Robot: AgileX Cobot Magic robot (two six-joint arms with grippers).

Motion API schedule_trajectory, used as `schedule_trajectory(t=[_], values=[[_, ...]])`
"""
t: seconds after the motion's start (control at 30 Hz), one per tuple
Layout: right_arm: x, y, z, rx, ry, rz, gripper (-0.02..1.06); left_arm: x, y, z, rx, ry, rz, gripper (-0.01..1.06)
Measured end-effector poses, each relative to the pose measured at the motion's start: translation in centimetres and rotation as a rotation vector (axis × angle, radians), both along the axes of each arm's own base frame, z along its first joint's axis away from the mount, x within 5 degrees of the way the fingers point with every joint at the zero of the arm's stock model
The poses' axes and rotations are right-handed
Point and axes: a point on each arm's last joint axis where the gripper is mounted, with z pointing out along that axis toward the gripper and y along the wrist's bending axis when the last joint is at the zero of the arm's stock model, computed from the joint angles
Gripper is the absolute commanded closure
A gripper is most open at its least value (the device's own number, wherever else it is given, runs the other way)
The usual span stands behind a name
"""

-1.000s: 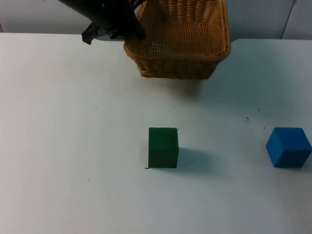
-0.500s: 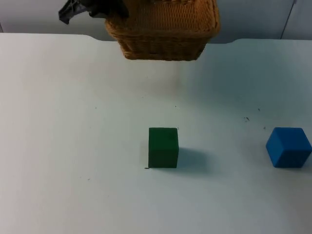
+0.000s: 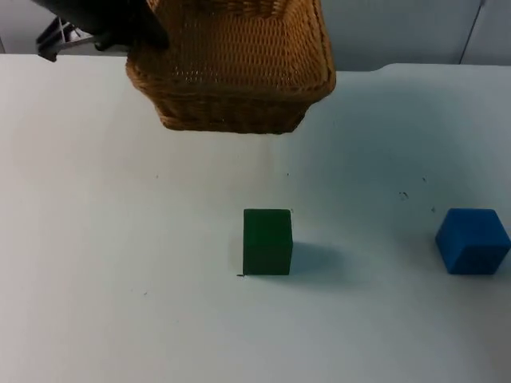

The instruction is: Pick up the basket with the left hand and place the blue cube into the basket with the right hand.

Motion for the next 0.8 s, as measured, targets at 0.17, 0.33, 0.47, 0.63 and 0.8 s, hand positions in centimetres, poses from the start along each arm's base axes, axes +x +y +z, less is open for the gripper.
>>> schedule_trajectory(t=[0.17, 0.33, 0.47, 0.63, 0.8], values=[[-0.1, 0.6, 0.0, 0.015, 0.007, 0.015, 0.11, -3.8, 2.0, -0.5, 0.037, 0.036, 0.017, 1.05], [-0.3, 2.0, 0.0, 0.016, 0.008, 0.075, 0.11, -7.1, 4.6, -1.0, 0.077, 0.047, 0.063, 1.05], [-0.3, 3.0, 0.1, 0.027, -0.003, 0.091, 0.11, -8.9, 6.0, -1.0, 0.091, 0.05, 0.088, 1.05], [-0.4, 3.7, 0.1, 0.034, -0.012, 0.099, 0.11, -11.4, 7.4, -0.9, 0.115, 0.046, 0.1, 1.05], [-0.4, 3.6, 0.1, 0.035, -0.01, 0.074, 0.11, -13.1, 8.2, -0.8, 0.131, 0.042, 0.097, 1.05]])
